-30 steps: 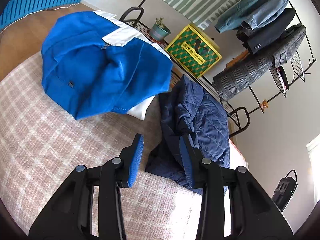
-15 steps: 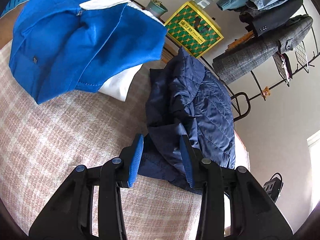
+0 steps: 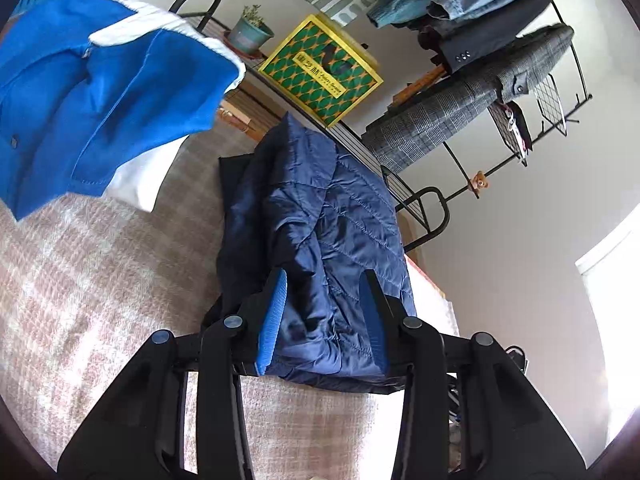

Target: Fold large clothes

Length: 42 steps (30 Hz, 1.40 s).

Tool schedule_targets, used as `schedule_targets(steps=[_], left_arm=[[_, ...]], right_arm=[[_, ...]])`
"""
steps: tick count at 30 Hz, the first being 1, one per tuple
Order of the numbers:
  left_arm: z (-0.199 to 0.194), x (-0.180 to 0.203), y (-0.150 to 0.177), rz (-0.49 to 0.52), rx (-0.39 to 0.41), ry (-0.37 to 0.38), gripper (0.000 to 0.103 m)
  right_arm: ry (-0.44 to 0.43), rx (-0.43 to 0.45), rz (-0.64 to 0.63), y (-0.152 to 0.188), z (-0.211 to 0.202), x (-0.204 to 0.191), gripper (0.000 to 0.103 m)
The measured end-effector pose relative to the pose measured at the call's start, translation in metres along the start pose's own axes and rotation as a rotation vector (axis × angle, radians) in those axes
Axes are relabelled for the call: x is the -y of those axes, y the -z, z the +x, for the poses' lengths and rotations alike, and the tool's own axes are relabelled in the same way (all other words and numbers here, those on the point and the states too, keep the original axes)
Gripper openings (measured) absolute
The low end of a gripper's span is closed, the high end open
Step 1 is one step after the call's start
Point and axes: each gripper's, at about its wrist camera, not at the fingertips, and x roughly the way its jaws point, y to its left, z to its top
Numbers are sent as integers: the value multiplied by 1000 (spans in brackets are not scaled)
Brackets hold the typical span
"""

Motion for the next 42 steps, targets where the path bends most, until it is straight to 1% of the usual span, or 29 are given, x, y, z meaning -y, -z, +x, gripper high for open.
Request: schedule_targets(steps=[1,2,4,6,7,8,9,10,12,13,14,15,17,19,21,22,23,25,28,31,32,33,34,35,36,39,40,41,42], left_arm=[[5,7,0,47,-7,-36,38],[13,11,1,88,-22,-87,38],[36,6,6,120,-67,-185,38],[65,-18,15,83,-169,-260,38],[77,-31,22,53,-214,-275,38],[83,-43,26,15,-233,-273,43],[83,-50,27,-10,-221,-259,43],[82,-51,25,-14,-219,-257,43],[80,-48,21,-2,-219,-261,43],[77,-47,19,-2,-209,-256,43],[75,-47,18,-6,-207,-251,43],[72,-47,17,-12,-209,-240,43],[65,-47,15,-24,-215,-217,43],[54,-45,14,-36,-207,-191,43],[40,-42,8,-22,-186,-186,43],[34,-43,7,-20,-173,-195,45],[28,-46,5,-32,-164,-195,52],[22,-56,2,-89,-161,-151,63],[24,-72,1,-181,-205,-76,64],[33,-85,6,-263,-273,6,71],[37,-87,8,-289,-291,30,71],[42,-89,10,-307,-307,49,71],[46,-90,12,-317,-322,64,71],[48,-91,13,-326,-331,76,71],[50,-93,14,-336,-335,84,71],[58,-101,12,-371,-327,109,71],[63,-103,10,-391,-320,112,71],[66,-106,9,-415,-317,120,71],[68,-111,9,-440,-317,140,71]], right_arm=[[1,10,9,0,-2,2,66],[-1,13,18,1,-2,3,73],[-16,4,35,4,2,7,75],[-24,-27,47,9,13,10,76],[-28,-42,54,11,19,10,76],[-35,-54,61,12,26,11,76],[-45,-64,67,14,33,10,76],[-54,-65,70,14,37,10,76],[-48,-56,59,13,43,7,62],[-42,-65,49,12,44,6,44],[-47,-69,49,11,43,7,38],[-58,-68,56,10,40,8,35],[-45,-64,38,10,29,7,27],[-32,-64,12,14,16,4,23],[-32,-82,2,20,3,5,20],[-20,-95,-9,26,-3,7,20],[-9,-111,-12,32,-9,10,19],[-9,-141,-6,45,-22,17,19],[-15,-163,-3,62,-42,26,19],[-10,-200,-13,78,-59,32,19],[-6,-209,-15,83,-63,34,19],[-1,-217,-30,87,-65,36,20],[12,-224,-55,89,-67,37,27],[27,-224,-78,89,-69,38,38],[47,-216,-100,88,-72,39,43],[55,-149,-145,78,-85,42,54],[58,-120,-166,74,-89,41,64],[58,-89,-192,69,-93,40,77],[52,-63,-215,64,-95,39,83]])
